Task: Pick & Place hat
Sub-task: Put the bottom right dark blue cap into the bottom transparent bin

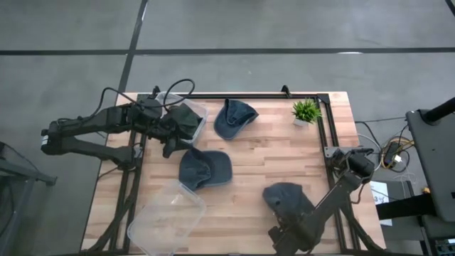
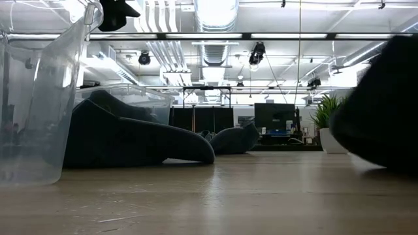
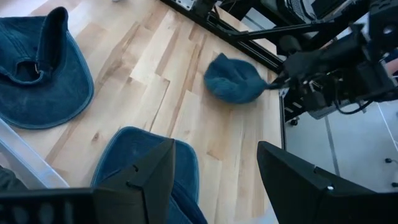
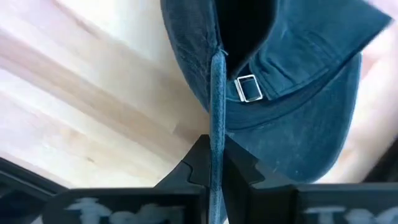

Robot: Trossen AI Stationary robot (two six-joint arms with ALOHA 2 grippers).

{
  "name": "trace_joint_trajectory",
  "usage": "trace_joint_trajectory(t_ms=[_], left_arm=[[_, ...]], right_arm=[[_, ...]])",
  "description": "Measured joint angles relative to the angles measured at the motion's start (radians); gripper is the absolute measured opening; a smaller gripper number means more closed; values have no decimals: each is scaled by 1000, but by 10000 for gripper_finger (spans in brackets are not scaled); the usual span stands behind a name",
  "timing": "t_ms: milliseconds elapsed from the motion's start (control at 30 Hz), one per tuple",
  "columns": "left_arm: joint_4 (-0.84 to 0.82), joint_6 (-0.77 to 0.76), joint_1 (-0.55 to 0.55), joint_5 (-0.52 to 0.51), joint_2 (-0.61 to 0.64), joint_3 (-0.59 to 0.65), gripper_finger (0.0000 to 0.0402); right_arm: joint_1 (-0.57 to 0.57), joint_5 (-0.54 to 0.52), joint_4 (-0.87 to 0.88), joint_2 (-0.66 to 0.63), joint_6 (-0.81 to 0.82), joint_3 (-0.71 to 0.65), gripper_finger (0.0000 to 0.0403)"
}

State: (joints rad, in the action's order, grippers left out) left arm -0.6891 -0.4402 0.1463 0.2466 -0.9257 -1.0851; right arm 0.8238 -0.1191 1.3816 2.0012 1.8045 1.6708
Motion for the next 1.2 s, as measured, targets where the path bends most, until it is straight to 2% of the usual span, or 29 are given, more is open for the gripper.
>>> trace_joint_trajectory(t_ms=[233,467,700,933,1100,1200], left_arm=[[-3,-7,0,3,0,0,220],[-5,-74,0,39,0,0,220],[-10,-142,0,111,5,0,220],[-33,-170,-12,111,38,0,220],[-31,-208,-73,110,41,0,220],[-16,-240,-119,70,40,0,220]], right_arm=[[-6,-131,190,-2,-28,135,12],[-48,-165,189,6,-180,153,11],[-91,-334,189,10,-360,234,11],[-134,-442,186,10,-545,343,11],[-156,-527,186,10,-640,388,11],[-180,-568,190,10,-690,398,11]])
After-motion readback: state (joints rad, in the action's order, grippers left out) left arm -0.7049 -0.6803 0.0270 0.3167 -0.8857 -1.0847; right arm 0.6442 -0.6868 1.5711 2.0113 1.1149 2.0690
